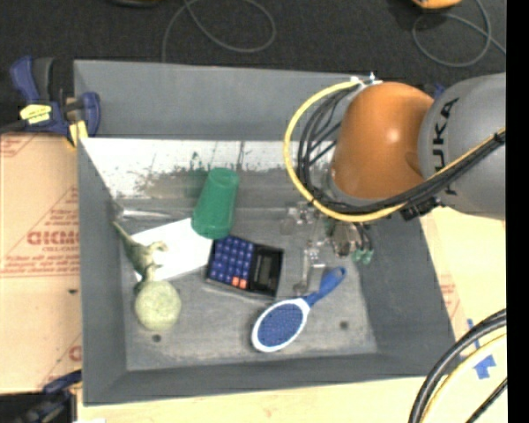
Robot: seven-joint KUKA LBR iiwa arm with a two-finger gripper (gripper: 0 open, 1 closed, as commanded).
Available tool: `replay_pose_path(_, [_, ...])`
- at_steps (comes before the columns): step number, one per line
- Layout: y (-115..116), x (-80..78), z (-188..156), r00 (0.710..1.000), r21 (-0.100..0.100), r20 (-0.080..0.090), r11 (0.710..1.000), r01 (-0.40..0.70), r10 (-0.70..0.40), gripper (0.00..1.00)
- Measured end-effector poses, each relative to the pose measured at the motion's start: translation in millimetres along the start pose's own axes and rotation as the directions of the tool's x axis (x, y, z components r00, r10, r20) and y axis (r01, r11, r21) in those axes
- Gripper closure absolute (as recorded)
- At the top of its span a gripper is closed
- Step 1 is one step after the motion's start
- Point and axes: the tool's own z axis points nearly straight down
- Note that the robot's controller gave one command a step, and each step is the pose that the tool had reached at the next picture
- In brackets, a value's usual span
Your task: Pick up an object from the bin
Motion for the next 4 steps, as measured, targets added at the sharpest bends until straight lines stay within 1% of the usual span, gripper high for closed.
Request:
replay_pose_path(1, [0, -0.8, -4, 1.000, 0.000, 0.006, 1.000, 0.000, 0.000, 0.00])
replay_pose_path(2, [0, 15.5, 36, 0.994, 0.001, 0.010, 0.994, 0.106, -0.106, 0.00])
replay_pose_path(3, [-9, 41.5, 47, 0.937, 0.001, 0.005, 0.937, 0.350, -0.350, 0.00])
replay_pose_path(4, [1, 43.3, 45, 0.880, 0.003, 0.008, 0.880, 0.475, -0.475, 0.00])
